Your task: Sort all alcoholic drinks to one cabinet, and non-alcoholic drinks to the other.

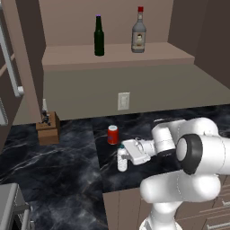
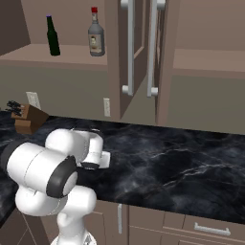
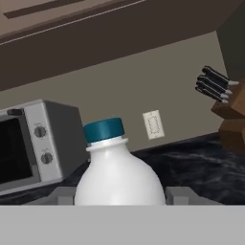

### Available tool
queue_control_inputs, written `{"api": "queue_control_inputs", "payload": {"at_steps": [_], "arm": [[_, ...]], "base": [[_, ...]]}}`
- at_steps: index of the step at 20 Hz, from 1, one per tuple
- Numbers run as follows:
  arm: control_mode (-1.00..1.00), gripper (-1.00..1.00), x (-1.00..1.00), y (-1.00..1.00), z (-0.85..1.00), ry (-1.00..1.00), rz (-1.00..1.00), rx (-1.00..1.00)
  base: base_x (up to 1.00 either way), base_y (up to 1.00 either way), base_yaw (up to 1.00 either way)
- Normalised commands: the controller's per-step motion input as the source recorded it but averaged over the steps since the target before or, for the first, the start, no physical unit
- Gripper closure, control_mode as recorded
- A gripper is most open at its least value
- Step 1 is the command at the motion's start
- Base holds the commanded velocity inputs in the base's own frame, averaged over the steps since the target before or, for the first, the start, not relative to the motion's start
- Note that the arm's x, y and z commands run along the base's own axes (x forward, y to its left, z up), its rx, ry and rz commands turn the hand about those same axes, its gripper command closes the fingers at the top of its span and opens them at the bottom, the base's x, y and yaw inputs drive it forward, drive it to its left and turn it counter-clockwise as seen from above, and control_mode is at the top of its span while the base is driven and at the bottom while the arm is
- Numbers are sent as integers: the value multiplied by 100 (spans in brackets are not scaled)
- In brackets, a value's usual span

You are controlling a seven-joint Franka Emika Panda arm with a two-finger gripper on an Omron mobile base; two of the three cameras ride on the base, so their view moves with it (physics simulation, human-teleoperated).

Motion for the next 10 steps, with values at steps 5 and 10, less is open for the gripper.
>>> {"api": "queue_control_inputs", "payload": {"at_steps": [5,10], "arm": [[-100,100,-77,0,63,0,-23,-2],[-100,100,-70,0,98,0,-28,-3]], "base": [[0,0,0],[0,0,0]]}}
